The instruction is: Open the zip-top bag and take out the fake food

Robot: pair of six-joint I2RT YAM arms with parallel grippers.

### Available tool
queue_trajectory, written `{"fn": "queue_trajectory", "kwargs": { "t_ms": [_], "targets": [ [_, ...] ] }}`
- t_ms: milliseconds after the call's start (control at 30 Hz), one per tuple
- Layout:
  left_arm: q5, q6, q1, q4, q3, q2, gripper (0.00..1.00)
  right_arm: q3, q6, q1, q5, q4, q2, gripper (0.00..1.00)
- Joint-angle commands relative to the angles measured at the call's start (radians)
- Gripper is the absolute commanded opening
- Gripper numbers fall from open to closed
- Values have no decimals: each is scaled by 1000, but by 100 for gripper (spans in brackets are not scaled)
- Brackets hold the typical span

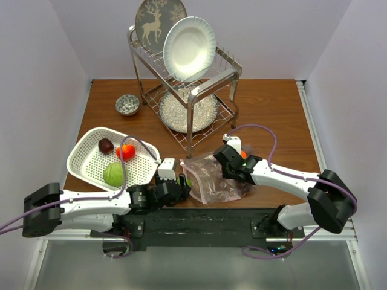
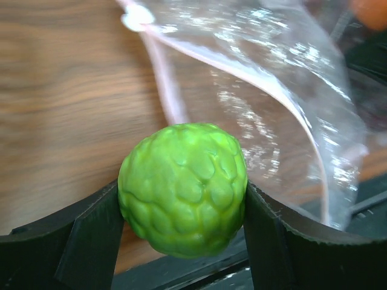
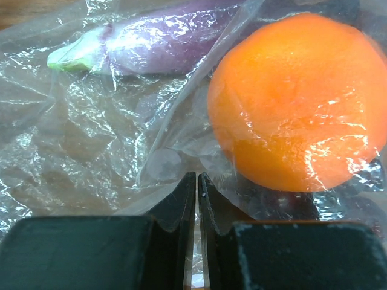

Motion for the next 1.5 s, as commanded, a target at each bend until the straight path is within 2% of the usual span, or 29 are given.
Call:
{"fn": "queue_trajectory", "kwargs": {
  "t_ms": [0,167,400,500,600,633,767,900,933,967,1033,1067,1167,1233,1400,1467],
  "targets": [
    [-147,-129,-6,-341,115,-33,33,-5,11,-5,32,2,-24,9],
    [-218,-201,-5,-532,183,-99,32,-10,5,-7,15,18,-27,9],
    [-292,-190,35,-648,273,-156,33,-18,-7,-8,-4,32,-26,10],
    [-266,-100,154,-629,296,-179,33,-24,-10,-8,-11,33,-33,9],
    [-249,12,269,-541,290,-237,33,-30,-10,-8,-14,35,-42,9],
    [-226,37,338,-523,293,-246,33,-30,-13,-8,-16,33,-46,10],
    [-138,168,513,-416,293,-217,33,-30,-18,-8,-19,26,-53,9],
    [-51,222,653,-333,257,-150,35,-33,-20,-8,-25,19,-67,10],
    [-40,227,702,-322,246,-139,38,-33,-21,-8,-28,18,-75,11],
    [-10,236,727,-301,235,-128,48,-36,-21,-10,-34,18,-81,11],
    [15,242,777,-281,206,-115,60,-39,-23,-8,-43,16,-102,14],
    [21,244,785,-273,201,-113,75,-39,-23,-8,-50,15,-108,15],
    [33,265,793,-268,195,-122,96,-32,-30,-8,-56,1,-133,22],
    [43,272,793,-271,198,-139,100,-24,-33,-8,-65,-8,-144,29],
    [69,305,790,-297,212,-205,100,-10,-35,-8,-80,-28,-194,43],
    [118,327,791,-296,213,-231,94,-2,-35,-8,-79,-43,-207,45]
  ]
}}
